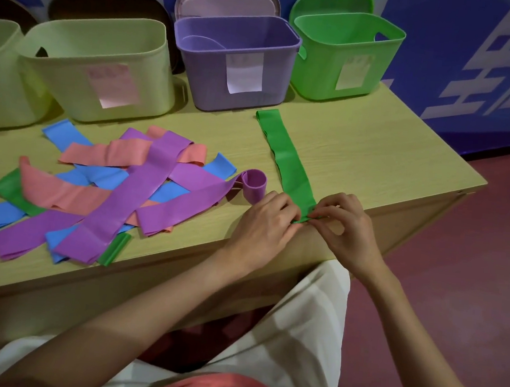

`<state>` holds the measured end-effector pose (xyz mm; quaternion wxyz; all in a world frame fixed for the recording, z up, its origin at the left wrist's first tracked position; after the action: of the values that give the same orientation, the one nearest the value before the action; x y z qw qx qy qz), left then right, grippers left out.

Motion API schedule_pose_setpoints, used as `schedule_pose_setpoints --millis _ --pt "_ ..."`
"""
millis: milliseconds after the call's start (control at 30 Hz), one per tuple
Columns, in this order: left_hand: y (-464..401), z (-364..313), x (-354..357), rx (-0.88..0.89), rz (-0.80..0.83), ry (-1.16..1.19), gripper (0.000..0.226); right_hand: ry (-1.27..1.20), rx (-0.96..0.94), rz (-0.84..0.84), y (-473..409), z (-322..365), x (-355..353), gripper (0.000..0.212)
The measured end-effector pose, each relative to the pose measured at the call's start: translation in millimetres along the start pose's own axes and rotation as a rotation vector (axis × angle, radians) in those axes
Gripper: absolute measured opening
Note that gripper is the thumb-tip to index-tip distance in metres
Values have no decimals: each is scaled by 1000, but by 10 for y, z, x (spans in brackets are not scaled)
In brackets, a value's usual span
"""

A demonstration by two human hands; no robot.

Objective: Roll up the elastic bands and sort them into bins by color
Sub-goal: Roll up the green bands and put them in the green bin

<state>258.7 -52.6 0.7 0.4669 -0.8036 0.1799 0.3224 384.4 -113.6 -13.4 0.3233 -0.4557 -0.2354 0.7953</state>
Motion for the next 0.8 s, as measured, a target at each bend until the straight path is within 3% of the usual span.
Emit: schedule_pose_setpoints --millis 167,467,800 --pt "20 -20 8 45 -11 -26 7 -29 -2 20 22 -1 -30 7" --pt "-15 102 8 -209 -8 105 11 -111 140 35 -15 -44 -5 10" --pt "-39 35 27 -262 -64 -32 7 -15 233 -28 -42 5 29 12"
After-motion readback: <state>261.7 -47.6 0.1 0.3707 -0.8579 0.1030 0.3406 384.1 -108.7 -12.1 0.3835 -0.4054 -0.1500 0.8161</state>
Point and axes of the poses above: each hand's wrist, its own y-axis away from the middle knuckle, its own x-axis out of the palm, z = x × y, the point moved 7 cm from there along -y, towards the middle knuckle, and after that the axes turned 14 degrees about -z, right-handed, at the moved point
